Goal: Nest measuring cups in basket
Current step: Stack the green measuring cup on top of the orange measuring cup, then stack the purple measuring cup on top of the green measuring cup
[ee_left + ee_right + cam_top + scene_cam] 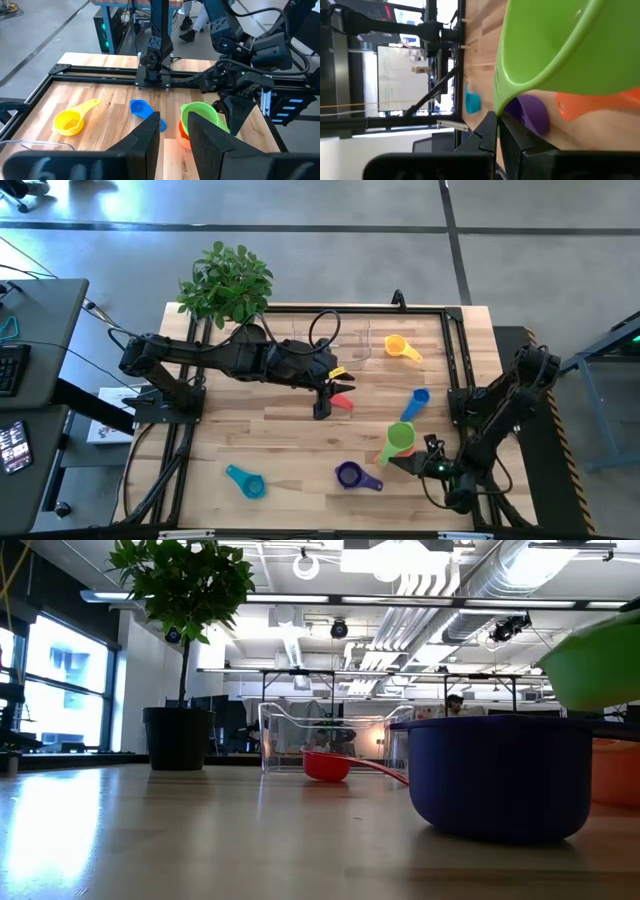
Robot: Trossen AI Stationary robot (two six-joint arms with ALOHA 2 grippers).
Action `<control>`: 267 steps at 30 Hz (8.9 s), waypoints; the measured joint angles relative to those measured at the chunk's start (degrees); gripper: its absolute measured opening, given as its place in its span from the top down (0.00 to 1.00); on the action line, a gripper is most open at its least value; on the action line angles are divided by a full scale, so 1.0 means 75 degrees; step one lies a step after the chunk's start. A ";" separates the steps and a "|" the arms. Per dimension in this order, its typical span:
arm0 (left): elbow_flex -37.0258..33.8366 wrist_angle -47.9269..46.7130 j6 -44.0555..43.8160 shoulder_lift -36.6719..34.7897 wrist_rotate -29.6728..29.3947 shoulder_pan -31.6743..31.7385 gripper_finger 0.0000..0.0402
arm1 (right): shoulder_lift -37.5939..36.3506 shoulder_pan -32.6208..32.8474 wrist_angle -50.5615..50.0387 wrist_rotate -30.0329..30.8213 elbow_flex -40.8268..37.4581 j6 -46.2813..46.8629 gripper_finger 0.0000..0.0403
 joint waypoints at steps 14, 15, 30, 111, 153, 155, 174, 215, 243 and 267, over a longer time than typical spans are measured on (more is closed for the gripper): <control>0.0000 0.0003 0.0008 0.0000 0.0000 0.0000 0.78 | 0.0090 0.0048 -0.0211 -0.0630 0.0000 0.0039 1.00; 0.0000 0.0003 0.0008 0.0000 0.0000 0.0000 0.78 | 0.0093 0.0000 -0.0226 -0.0684 0.0000 0.0039 1.00; 0.0000 0.0003 0.0005 0.0000 0.0007 -0.0006 0.78 | 0.0092 -0.0071 -0.0272 -0.1192 -0.0003 0.0057 1.00; 0.0003 -0.0153 0.0620 0.0003 0.0026 0.0017 0.78 | -0.0304 -0.0980 0.0138 -0.0783 -0.0009 -0.0163 0.80; 0.0009 -0.2510 -0.0348 -0.1250 -0.2284 0.0358 0.78 | -0.5943 -0.3925 -0.4650 -0.2724 0.2921 -1.2939 0.80; 0.0009 -0.2669 -0.0511 -0.1250 -0.2405 0.0358 0.78 | -0.5728 -0.4079 -0.6001 -0.3070 0.3586 -1.2138 0.80; 0.0009 -0.3120 -0.1012 -0.1236 -0.2442 0.0358 0.78 | -0.2716 -0.4649 -0.9901 -0.7865 0.3782 -0.7952 0.80; 0.0006 -0.3121 -0.0799 -0.1236 -0.2430 0.0356 0.78 | -0.1848 -0.5078 -0.5945 -0.8341 0.0163 -0.4957 0.80; 0.0005 -0.3139 -0.0796 -0.1236 -0.2430 0.0356 0.78 | -0.1848 -0.6469 -0.4276 -0.8319 0.0163 -0.7190 0.80; -0.0003 -0.3148 -0.1254 -0.1347 -0.1776 0.0026 0.78 | -0.3104 -0.6549 -0.3308 -0.8363 0.1399 -0.9565 0.80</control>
